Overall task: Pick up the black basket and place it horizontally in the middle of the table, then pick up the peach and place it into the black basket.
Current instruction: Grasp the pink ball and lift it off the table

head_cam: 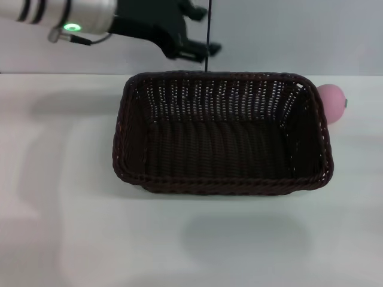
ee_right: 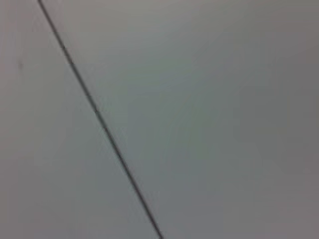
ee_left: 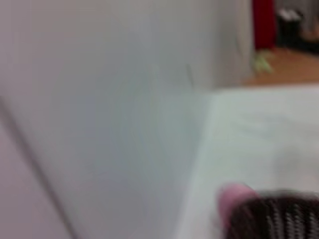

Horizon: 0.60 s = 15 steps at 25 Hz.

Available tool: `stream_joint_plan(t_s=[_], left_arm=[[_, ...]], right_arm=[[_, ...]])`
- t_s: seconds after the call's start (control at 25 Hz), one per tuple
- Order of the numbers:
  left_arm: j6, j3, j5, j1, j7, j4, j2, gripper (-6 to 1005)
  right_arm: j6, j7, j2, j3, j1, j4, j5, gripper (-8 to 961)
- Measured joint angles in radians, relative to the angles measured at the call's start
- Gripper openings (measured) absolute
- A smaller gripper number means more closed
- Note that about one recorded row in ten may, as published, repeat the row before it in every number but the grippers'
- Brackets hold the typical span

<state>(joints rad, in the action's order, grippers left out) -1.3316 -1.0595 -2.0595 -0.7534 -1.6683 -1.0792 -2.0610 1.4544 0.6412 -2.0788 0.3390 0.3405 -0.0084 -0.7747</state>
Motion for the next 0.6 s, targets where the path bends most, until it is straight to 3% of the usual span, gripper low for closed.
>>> stream_joint_plan(t_s=[0.24,0.32,0.36,0.44,0.52,0.56,0.6], left_arm=[[0.059,0.081,0.435,0.156,0.203,0.082,-0.002,703],[0.055,0.087,0.642,0.216,0.329,0.160,-0.003,702],[0.023,0.085,0.829,0.260,0.446,0.253,-0.002,701],[0.002,0.086,0.892,0.276,0.488,0.295,-0.002,700],[-0.047,0.092,0.992,0.298,0.555,0.381,-0.002,699],[-0.096,0.095,1.074,0.315,0.605,0.452,-0.002,699],[-0.096,0.095,1.074,0.315,0.605,0.452,-0.002,698]], right_arm=[[-0.001,0.107,0.008,0.107,-0.021,-0.061,-0.021,545],[-0.007,0.206,0.010,0.152,-0.039,-0.126,-0.054,549],[-0.013,0.319,0.012,0.176,-0.058,-0.214,-0.131,552],[-0.015,0.373,0.015,0.179,-0.064,-0.257,-0.179,556],[-0.022,0.520,0.028,0.181,-0.071,-0.371,-0.320,560],[-0.027,0.658,0.045,0.179,-0.069,-0.462,-0.460,562],[-0.027,0.658,0.045,0.179,-0.069,-0.462,-0.460,565]])
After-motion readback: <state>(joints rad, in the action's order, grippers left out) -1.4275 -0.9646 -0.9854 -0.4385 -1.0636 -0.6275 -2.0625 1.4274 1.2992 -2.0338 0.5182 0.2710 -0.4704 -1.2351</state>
